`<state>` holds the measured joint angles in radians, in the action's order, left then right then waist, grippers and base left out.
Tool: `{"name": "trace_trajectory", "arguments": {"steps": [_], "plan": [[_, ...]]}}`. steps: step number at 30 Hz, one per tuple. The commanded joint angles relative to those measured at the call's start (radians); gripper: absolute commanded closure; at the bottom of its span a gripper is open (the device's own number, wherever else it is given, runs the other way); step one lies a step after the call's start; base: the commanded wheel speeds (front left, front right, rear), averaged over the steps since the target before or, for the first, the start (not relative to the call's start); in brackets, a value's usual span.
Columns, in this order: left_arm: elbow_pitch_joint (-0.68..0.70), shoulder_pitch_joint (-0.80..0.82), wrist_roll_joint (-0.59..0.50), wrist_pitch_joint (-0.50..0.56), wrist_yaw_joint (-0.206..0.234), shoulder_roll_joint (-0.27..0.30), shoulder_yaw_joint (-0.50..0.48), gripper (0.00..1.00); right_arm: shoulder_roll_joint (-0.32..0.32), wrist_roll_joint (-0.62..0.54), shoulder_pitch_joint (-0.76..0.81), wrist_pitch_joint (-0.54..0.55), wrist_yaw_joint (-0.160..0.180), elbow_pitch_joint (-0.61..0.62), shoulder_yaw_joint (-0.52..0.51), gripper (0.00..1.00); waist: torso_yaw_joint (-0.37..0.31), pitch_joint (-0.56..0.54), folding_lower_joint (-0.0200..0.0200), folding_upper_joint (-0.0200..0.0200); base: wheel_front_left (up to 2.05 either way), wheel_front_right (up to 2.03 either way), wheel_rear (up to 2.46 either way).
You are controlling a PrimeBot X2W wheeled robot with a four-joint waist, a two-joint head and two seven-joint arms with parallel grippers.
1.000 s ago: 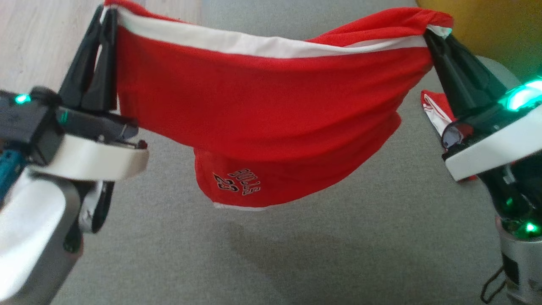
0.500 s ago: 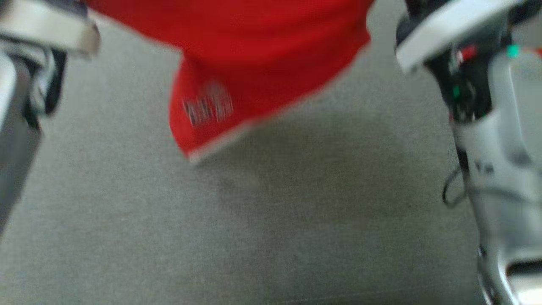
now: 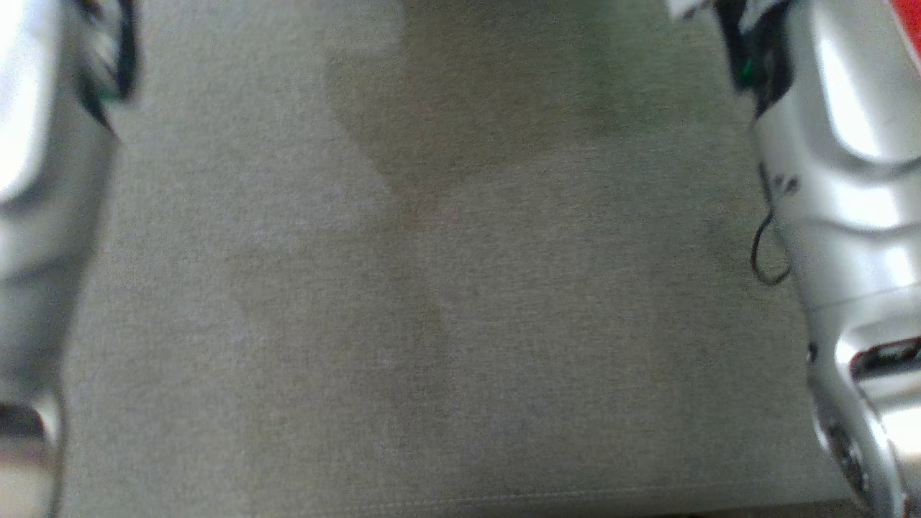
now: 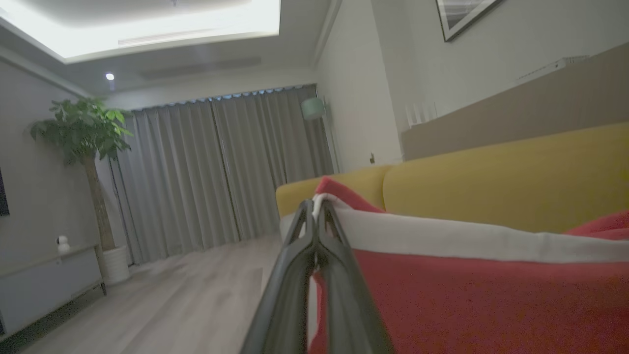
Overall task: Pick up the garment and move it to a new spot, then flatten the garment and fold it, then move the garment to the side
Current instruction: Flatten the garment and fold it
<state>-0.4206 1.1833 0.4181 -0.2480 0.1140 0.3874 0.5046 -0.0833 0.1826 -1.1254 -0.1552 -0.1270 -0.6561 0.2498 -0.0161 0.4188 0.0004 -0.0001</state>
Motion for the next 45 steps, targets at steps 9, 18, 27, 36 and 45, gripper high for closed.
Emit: {"name": "trace_trajectory", "arguments": {"steps": [9,18,27,36,45], "plan": [[0.15,-0.374,0.003,-0.013,-0.006,-0.011,-0.14,1.0,0.032,0.039,0.221,-0.103,-0.004,-0.047,0.041,1.0,0.044,0.023,-0.0004,0.0001,0.0,0.0,0.0],[0.38,-0.687,-0.08,-0.014,-0.014,-0.048,-0.242,1.0,0.033,0.044,0.474,-0.106,-0.004,0.201,-0.003,1.0,0.057,-0.084,-0.0004,0.0001,0.0,0.0,0.0],[0.592,-1.057,-0.147,-0.014,-0.01,-0.11,-0.281,1.0,0.033,0.034,0.866,-0.106,-0.004,0.442,-0.053,1.0,0.073,-0.266,-0.0004,0.0001,0.0,0.0,0.0],[0.783,-1.346,-0.166,0.006,0.013,-0.089,-0.28,1.0,0.033,0.026,1.2,-0.002,-0.004,0.69,-0.097,1.0,0.034,-0.329,-0.0004,0.0001,0.0,0.0,0.0],[0.672,-1.273,-0.112,0.075,-0.038,-0.08,-0.257,1.0,0.033,0.055,1.182,0.044,-0.004,0.674,-0.075,1.0,0.0,-0.31,-0.0004,0.0001,0.0,0.0,0.0]]}}
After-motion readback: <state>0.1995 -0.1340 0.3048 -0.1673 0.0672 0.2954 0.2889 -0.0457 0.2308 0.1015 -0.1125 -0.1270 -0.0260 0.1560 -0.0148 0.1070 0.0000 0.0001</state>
